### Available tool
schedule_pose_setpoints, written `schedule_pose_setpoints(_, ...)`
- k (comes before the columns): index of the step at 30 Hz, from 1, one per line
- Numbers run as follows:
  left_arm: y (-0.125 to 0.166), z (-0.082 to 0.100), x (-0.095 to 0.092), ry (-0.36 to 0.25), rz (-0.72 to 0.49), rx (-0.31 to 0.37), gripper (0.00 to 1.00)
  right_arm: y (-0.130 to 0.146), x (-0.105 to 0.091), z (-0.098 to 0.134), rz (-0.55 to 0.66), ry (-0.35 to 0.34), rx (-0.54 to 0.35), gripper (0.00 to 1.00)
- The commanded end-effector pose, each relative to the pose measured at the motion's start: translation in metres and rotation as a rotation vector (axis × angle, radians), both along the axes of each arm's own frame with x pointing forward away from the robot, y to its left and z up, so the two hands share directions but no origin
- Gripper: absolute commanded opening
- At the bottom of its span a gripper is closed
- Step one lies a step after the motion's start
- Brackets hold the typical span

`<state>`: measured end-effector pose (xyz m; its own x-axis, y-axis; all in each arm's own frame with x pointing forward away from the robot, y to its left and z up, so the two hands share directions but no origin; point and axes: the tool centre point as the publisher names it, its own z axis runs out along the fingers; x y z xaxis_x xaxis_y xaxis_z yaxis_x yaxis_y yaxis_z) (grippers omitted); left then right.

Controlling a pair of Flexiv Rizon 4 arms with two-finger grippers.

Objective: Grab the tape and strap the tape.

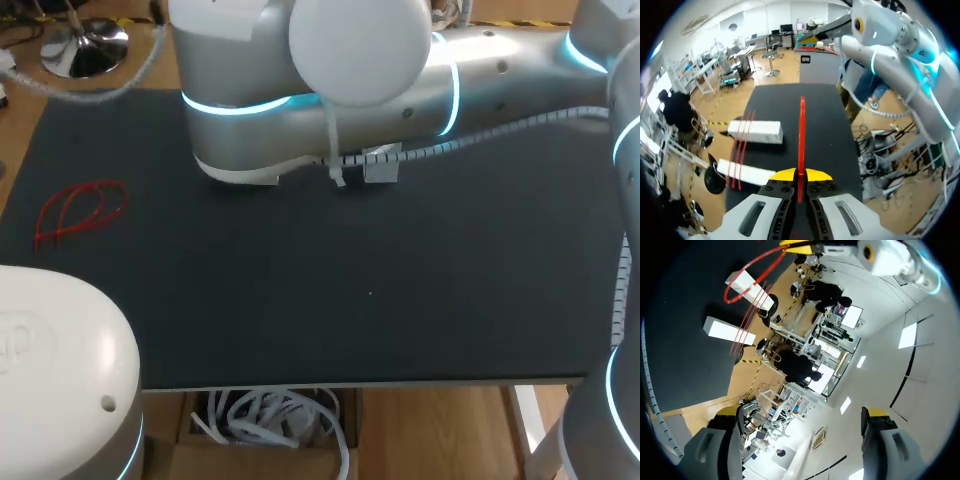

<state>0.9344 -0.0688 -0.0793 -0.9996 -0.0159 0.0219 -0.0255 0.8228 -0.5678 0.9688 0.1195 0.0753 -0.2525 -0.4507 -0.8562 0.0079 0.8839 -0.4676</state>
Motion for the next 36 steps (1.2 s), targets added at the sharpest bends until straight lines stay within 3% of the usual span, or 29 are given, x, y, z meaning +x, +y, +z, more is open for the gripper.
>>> schedule_pose_setpoints(1,0.048,-0.042,-0.011,0.046,0.033,-0.01,0.0,-0.001,0.0,0.002,0.002,0.004,-0.003,1.0)
schedule_pose_setpoints(8,0.111,-0.093,-0.01,0.205,0.06,0.097,0.0,-0.001,0.0,0.002,0.002,0.004,-0.003,1.0)
schedule_pose_setpoints(16,0.174,-0.147,0.006,0.313,0.128,0.16,0.0,-0.001,0.0,0.002,0.002,0.004,-0.003,1.0)
schedule_pose_setpoints(23,0.204,-0.177,0.009,0.44,0.195,0.182,0.0,-0.001,0.0,0.002,0.002,0.004,-0.003,1.0)
schedule_pose_setpoints(27,0.226,-0.188,0.006,0.514,0.213,0.227,0.0,-0.001,0.0,0.002,0.002,0.004,-0.003,1.0)
schedule_pose_setpoints(36,0.269,-0.204,-0.016,0.586,0.275,0.255,0.0,-0.001,0.0,0.002,0.002,0.004,-0.003,1.0)
